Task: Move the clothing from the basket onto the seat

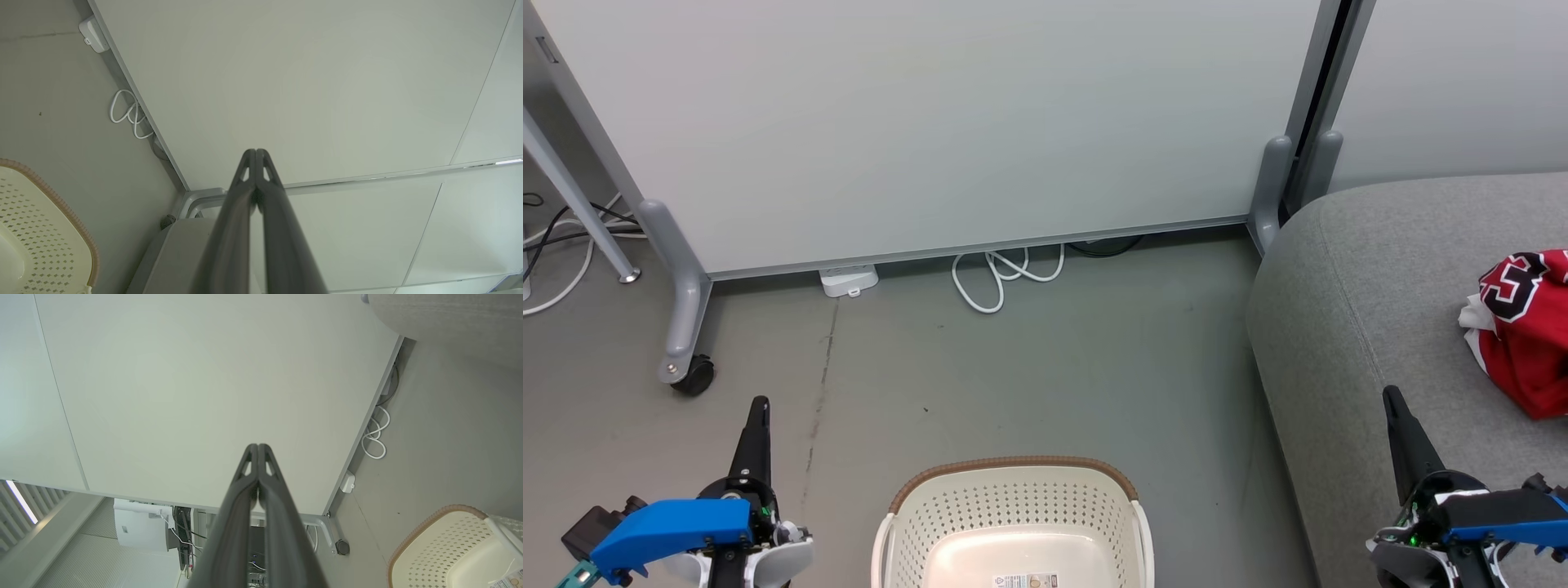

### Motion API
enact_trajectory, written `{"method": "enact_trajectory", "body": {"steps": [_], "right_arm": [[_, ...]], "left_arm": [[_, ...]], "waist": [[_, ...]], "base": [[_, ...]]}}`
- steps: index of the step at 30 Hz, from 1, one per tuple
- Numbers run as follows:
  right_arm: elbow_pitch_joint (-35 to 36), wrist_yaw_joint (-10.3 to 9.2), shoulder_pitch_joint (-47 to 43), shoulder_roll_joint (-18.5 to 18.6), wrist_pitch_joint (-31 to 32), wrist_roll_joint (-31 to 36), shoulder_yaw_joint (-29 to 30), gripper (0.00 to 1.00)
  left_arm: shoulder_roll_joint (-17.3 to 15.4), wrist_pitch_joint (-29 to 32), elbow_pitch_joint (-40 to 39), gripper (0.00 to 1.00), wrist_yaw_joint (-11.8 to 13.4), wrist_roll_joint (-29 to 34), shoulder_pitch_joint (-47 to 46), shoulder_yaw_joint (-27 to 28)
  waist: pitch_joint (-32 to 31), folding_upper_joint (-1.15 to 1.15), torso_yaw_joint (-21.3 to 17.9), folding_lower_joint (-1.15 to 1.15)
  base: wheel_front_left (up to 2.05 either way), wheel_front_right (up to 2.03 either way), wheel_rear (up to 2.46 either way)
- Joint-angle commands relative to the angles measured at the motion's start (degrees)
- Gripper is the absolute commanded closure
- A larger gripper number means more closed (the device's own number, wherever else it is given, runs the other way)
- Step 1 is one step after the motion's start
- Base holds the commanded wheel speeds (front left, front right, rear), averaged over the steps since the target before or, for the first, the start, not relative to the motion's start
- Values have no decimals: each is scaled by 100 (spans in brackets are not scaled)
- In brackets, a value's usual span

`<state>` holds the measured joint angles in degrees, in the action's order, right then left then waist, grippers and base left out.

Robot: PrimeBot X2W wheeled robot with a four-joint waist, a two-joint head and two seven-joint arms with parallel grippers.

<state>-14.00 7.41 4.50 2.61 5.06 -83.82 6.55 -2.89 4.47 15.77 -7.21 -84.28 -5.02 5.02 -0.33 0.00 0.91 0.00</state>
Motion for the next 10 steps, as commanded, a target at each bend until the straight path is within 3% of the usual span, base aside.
{"method": "enact_trajectory", "body": {"steps": [1, 10], "right_arm": [[12, 13, 109, 39, 34, -91, -2, 100], [5, 14, 158, 40, 89, -465, -3, 100]], "left_arm": [[2, 26, -51, 100, -42, -91, -107, 39], [3, 119, -119, 100, -46, -438, -132, 106]], "waist": [[2, 0, -4, 0], [24, 0, -43, 0]], "base": [[0, 0, 0], [0, 0, 0]]}}
